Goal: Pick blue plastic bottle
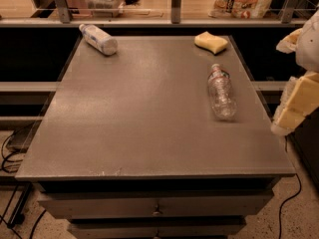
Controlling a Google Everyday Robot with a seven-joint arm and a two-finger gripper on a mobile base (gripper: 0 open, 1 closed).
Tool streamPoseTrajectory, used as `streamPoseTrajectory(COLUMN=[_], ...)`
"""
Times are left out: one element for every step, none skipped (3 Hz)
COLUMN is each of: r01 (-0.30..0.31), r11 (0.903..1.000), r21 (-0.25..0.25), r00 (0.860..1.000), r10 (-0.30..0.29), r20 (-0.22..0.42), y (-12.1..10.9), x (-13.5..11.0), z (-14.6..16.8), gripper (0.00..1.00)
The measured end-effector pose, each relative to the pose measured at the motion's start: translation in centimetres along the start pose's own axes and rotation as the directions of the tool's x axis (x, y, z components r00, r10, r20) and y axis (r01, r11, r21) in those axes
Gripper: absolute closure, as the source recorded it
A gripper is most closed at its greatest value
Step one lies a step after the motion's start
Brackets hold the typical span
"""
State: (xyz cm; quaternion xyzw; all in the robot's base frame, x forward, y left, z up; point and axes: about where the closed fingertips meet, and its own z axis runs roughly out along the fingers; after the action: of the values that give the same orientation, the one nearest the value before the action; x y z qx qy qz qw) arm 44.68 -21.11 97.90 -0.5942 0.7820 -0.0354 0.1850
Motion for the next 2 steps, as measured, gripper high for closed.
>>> streamPoseTrajectory(r01=[-0.003, -0.018], r11=[0.9993, 0.9931], r21=[0.038, 0.116], r00=[0.996, 0.983], r10=[0.0, -0.003], r20=[0.086, 0.183], y=[-1.2, -3.8], x=[-2.0, -5.1], z=[0.7, 1.2], gripper=[0.0, 0.0])
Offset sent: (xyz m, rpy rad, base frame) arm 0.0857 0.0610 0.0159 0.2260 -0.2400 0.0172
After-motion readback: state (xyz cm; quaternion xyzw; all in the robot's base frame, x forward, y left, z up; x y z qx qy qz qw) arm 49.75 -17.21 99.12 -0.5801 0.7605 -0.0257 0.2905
